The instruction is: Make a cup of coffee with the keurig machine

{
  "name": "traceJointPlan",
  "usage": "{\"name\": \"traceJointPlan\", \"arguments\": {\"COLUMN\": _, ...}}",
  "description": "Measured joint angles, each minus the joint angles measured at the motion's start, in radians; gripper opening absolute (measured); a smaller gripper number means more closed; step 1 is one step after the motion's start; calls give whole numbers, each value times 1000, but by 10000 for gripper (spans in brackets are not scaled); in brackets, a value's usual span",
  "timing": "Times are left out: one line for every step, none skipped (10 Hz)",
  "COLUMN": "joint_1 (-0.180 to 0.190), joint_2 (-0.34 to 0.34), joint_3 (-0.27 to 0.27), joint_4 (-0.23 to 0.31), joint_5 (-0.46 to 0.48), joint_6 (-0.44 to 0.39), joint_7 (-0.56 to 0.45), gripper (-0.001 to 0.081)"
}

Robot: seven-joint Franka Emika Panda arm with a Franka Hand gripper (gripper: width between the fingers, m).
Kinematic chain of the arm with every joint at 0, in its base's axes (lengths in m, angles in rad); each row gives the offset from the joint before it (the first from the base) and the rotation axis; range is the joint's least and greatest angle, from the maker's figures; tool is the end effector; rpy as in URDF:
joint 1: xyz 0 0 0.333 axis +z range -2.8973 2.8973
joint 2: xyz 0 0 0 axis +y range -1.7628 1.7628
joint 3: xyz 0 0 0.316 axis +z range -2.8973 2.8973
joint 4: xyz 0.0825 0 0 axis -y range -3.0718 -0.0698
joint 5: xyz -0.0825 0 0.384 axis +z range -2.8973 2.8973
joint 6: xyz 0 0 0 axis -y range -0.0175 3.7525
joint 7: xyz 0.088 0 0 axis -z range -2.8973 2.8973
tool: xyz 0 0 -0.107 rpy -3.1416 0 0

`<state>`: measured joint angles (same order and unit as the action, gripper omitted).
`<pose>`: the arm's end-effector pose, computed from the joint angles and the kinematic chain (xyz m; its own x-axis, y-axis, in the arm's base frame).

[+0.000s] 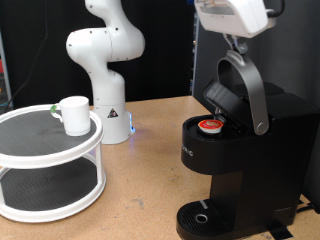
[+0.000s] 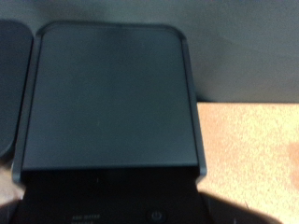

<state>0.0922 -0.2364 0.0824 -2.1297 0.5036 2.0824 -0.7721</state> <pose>0.4929 0.1143 0.5325 0.7080 0.5796 0.4035 0.6903 -0.6886 -0.2221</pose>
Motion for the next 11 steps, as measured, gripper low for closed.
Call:
{"name": "traceJointPlan", "arguments": {"joint_1": -8, "joint_2": -5, "joint_3": -8, "joint_4": -10, "joint_5": -6, "joint_6": -3, "joint_7": -11, "gripper": 2}}
{"name": "traceJointPlan", "arguments": {"joint_1": -14, "joint_2": -9, "joint_3": -15, "joint_4": -20, "joint_5": -11, "joint_6": -4, "joint_7": -24, "gripper": 2}}
{"name": "traceJointPlan", "arguments": {"joint_1": -20, "joint_2": -12, "joint_3": -22, "joint_4": -29, "joint_5": -16, "joint_6": -4, "joint_7": -34, "gripper": 2}}
{"name": "traceJointPlan", "arguments": {"joint_1": -26, "joint_2": -13, "joint_3": -27, "joint_4": -36, "joint_5": -25, "joint_6": -4, "joint_7": -39, "gripper": 2}}
{"name": "traceJointPlan", "arguments": {"joint_1": -31, "joint_2": -13, "joint_3": -30, "joint_4": -41, "joint_5": -37, "joint_6": -4, "joint_7": -39, "gripper": 2}}
{"name": "traceJointPlan", "arguments": {"joint_1": -36, "joint_2": -13, "joint_3": -31, "joint_4": -45, "joint_5": -51, "joint_6": -4, "joint_7": -39, "gripper": 2}}
{"name": "traceJointPlan", "arguments": {"joint_1": -41, "joint_2": -13, "joint_3": -31, "joint_4": -49, "joint_5": -68, "joint_6": -4, "joint_7": -39, "gripper": 2}}
{"name": "traceJointPlan", "arguments": {"joint_1": -46, "joint_2": -13, "joint_3": -31, "joint_4": -54, "joint_5": -89, "joint_6": -4, "joint_7": -37, "gripper": 2}}
{"name": "traceJointPlan", "arguments": {"joint_1": -50, "joint_2": -13, "joint_3": -31, "joint_4": -58, "joint_5": -108, "joint_6": -4, "joint_7": -35, "gripper": 2}}
{"name": "traceJointPlan", "arguments": {"joint_1": -54, "joint_2": -12, "joint_3": -31, "joint_4": -63, "joint_5": -123, "joint_6": -4, "joint_7": -34, "gripper": 2}}
{"name": "traceJointPlan", "arguments": {"joint_1": -59, "joint_2": -12, "joint_3": -31, "joint_4": -68, "joint_5": -134, "joint_6": -4, "joint_7": -34, "gripper": 2}}
